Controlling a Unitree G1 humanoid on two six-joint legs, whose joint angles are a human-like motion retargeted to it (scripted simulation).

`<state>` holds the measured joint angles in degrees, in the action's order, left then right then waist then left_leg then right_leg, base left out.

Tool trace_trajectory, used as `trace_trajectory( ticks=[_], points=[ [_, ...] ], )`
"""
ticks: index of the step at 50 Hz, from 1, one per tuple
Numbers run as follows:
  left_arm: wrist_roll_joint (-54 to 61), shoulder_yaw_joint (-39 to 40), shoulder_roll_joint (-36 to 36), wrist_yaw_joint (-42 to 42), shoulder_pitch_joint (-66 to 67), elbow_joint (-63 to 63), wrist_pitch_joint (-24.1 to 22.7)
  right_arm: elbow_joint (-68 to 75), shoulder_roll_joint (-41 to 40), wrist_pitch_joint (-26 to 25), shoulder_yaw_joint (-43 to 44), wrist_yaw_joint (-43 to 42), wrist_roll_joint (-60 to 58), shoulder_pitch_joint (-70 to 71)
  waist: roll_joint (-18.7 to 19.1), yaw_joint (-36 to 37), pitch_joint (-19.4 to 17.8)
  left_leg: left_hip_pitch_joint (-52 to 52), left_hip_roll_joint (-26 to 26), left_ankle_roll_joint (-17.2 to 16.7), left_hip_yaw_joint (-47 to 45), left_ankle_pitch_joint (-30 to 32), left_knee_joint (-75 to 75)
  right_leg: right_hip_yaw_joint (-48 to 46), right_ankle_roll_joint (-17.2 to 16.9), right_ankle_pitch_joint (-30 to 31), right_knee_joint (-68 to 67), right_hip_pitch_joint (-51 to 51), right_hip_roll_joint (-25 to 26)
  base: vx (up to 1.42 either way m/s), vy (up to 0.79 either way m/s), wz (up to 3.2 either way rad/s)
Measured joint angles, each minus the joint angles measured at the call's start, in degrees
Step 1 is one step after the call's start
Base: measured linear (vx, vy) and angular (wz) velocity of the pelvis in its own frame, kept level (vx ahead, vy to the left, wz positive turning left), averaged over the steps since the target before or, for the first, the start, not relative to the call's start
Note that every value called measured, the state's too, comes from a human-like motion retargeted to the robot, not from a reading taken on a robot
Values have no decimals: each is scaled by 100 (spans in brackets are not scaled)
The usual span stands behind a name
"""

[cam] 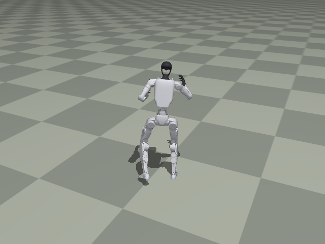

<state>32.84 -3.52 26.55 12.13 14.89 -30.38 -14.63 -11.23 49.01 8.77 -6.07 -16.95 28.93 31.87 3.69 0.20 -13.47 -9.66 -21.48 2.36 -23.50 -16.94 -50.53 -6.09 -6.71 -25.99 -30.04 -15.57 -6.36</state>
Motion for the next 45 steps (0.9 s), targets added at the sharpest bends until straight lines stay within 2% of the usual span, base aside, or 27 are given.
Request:
trace_trajectory(
  ticks=[2,5,8,10,13,15,17,18,20,22,24,27,30,32,35,37,38,39,42,45],
  points=[
    [-148,116,-96,82,103,-19,79,703,-234,15,-766,-327,-45,1270,53,156,-362,-398,114,43,693,-272,-940,435,110,-241,-497,-115,379,26,-24,-258],
    [-319,153,-280,210,387,-54,163,1643,-711,219,-1459,-851,375,2455,1,564,-614,-830,766,-71,1504,-529,-1383,966,183,-314,-692,-6,709,41,-18,-200],
    [-129,81,-431,112,475,12,221,2426,-901,465,-1543,-1025,1202,2957,-116,1034,-563,-1075,1112,27,1542,-649,-665,1156,134,80,82,536,701,56,-12,-79],
    [128,44,-467,-78,532,57,269,2875,-862,506,-1464,-921,1669,3087,-267,1289,-397,-1172,1372,27,1438,-604,303,1127,39,520,776,933,580,63,-7,-5],
    [342,149,-381,-342,755,49,353,3686,-620,415,-1589,-638,2013,3386,-486,1547,-120,-1110,1899,-332,1673,-117,2126,1140,-56,1153,1436,1383,504,65,-3,2],
    [296,312,-245,-458,936,2,405,4382,-409,317,-1950,-457,2064,3801,-516,1673,-27,-942,2072,-519,1999,363,2954,1255,-8,1353,1286,1513,606,66,2,-32],
    [86,497,-17,-548,1025,-83,506,5176,-228,183,-2546,-303,2082,4433,-501,1767,-36,-814,2039,-486,2140,485,2931,1375,95,1265,306,1293,773,63,3,-57],
    [-91,588,143,-590,976,-134,600,5550,-154,94,-2877,-257,2122,4807,-521,1804,-120,-786,1997,-400,2118,346,2663,1419,150,1144,-409,1071,845,58,1,-64],
    [-661,755,558,-683,510,-231,899,6344,-65,-100,-3598,-179,2425,5867,-651,1843,-583,-779,1928,-182,1972,-194,1879,1453,283,782,-1976,512,912,54,-1,-58],
    [-1233,771,1042,-742,-142,-338,1203,7136,-102,-303,-4197,-73,2887,6977,-728,1800,-1018,-704,1861,-122,1857,-710,1293,1281,429,416,-3031,13,809,55,-3,-33],
    [-1492,602,1428,-726,-654,-460,1332,7834,-263,-458,-4587,21,3221,7744,-687,1688,-1084,-532,1807,-207,1812,-951,1175,936,557,200,-3397,-408,551,59,-3,-5],
    [-1447,168,1753,-627,-1243,-643,1288,8501,-612,-532,-4878,38,3451,8284,-549,1416,-804,-180,1753,-446,1826,-777,1706,369,616,212,-2743,-870,153,64,-4,23],
    [-1063,-278,1808,-511,-1611,-803,1136,8747,-972,-466,-5070,-117,3492,8378,-347,1085,-423,180,1661,-714,1919,-153,2459,26,507,553,-864,-926,40,70,-9,34],
    [-717,-461,1781,-420,-1641,-959,1079,8775,-1171,-430,-5152,-334,3509,8354,-226,884,-303,342,1614,-746,2027,246,2517,133,387,1030,641,-640,107,75,-17,34],
    [-80,-620,1713,-250,-1368,-1178,932,8772,-1336,-435,-5118,-690,3399,8162,-114,745,-130,301,1660,-475,2136,653,1638,659,273,1885,1907,-142,162,79,-22,25],
    [475,-605,1753,-130,-815,-1284,709,8643,-1302,-349,-4860,-966,3147,7662,9,873,351,-97,1566,-253,2113,707,491,808,334,1833,1669,-60,281,82,-21,-9],
    [605,-551,1792,-92,-598,-1325,673,8615,-1257,-310,-4796,-1053,3107,7553,49,976,465,-293,1506,-142,2075,643,-71,816,406,1553,1299,-74,342,79,-20,-31],
    [595,-443,1824,-94,-481,-1350,710,8627,-1206,-312,-4828,-1081,3152,7646,67,1074,372,-466,1455,-38,2040,474,-586,817,491,1207,857,-90,401,75,-20,-42],
    [210,-60,1795,-202,-305,-1392,956,8773,-1049,-389,-5140,-970,3469,8284,24,1346,-305,-850,1440,191,1933,-189,-1467,829,624,388,-153,31,497,71,-17,-38],
    [28,188,1512,-304,-46,-1377,1048,8980,-877,-430,-5271,-809,3643,8524,-67,1609,-581,-1051,1589,174,1745,-493,-934,801,371,281,-133,497,432,76,-12,-11]
  ],
)
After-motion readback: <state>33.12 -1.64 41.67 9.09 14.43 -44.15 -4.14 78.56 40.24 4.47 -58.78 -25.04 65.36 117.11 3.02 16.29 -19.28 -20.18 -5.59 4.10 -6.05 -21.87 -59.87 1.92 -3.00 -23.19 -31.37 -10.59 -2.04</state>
